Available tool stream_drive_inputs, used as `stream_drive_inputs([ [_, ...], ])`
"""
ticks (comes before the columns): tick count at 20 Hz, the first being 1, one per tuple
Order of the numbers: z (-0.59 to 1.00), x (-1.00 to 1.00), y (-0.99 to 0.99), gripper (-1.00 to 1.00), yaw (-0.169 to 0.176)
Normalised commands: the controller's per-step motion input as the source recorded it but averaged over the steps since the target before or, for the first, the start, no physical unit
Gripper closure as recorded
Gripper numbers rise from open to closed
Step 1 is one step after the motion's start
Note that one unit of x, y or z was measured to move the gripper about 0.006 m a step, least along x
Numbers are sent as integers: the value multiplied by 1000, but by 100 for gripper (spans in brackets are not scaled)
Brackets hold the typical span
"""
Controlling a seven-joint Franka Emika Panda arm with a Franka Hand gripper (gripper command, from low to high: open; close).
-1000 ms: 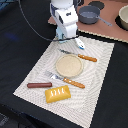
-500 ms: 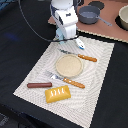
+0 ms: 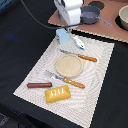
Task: Interact with the objects in diverse but meaningful ways.
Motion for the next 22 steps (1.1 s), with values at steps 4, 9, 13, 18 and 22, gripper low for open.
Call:
stream_drive_inputs([
  [4,503,830,-114,-100,-132],
  [9,439,630,-116,-100,-231],
  [13,374,584,-87,-100,-245],
  [18,191,612,-3,-100,-204],
  [22,0,676,44,-100,-156],
])
